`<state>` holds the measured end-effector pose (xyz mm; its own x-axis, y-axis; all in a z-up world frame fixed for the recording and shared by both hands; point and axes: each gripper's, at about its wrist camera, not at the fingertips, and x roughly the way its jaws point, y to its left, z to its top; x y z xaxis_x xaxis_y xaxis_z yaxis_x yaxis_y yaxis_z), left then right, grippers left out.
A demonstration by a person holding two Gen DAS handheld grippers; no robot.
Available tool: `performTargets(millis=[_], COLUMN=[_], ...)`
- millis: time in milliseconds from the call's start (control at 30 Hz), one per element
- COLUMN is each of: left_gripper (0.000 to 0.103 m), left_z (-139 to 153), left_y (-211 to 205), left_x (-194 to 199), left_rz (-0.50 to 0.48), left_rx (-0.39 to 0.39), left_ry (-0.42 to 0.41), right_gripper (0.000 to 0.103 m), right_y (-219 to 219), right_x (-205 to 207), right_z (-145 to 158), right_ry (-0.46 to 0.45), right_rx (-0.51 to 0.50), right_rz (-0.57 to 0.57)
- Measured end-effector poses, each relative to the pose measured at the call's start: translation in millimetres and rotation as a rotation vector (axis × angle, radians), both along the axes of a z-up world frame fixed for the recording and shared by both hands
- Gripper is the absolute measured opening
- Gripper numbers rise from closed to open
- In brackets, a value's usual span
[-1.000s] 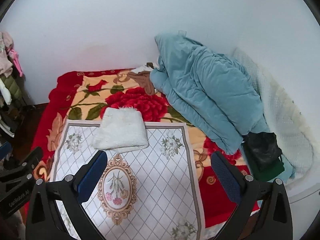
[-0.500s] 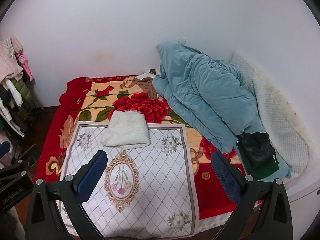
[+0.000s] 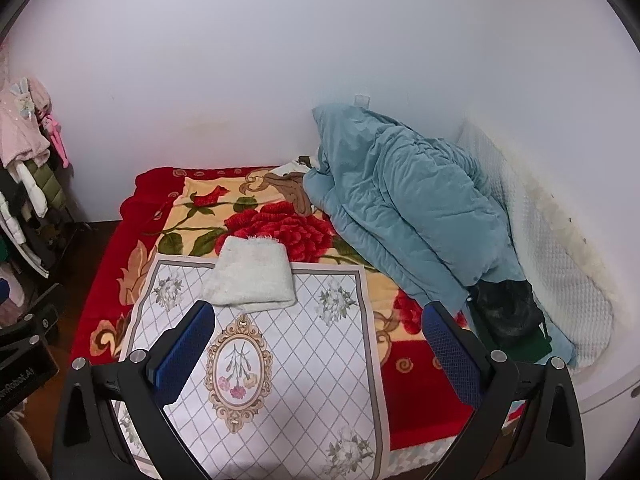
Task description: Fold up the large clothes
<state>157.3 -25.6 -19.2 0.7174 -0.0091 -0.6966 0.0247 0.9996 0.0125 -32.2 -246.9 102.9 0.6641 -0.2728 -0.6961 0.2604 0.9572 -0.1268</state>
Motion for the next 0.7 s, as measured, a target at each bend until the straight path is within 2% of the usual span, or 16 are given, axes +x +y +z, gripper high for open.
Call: performTargets(millis=[700], left_gripper=[0.103], left_z=[13], left_y=[-7], left_x=[-9], left_rz=[0.010], left_rx=[0.001], left_ry=[-0.026], right_gripper=[0.103], right_y=[-4], right_x=[2], right_z=[4], right_ry=[-0.011], right_rx=[0.022], right_rz=[0.038])
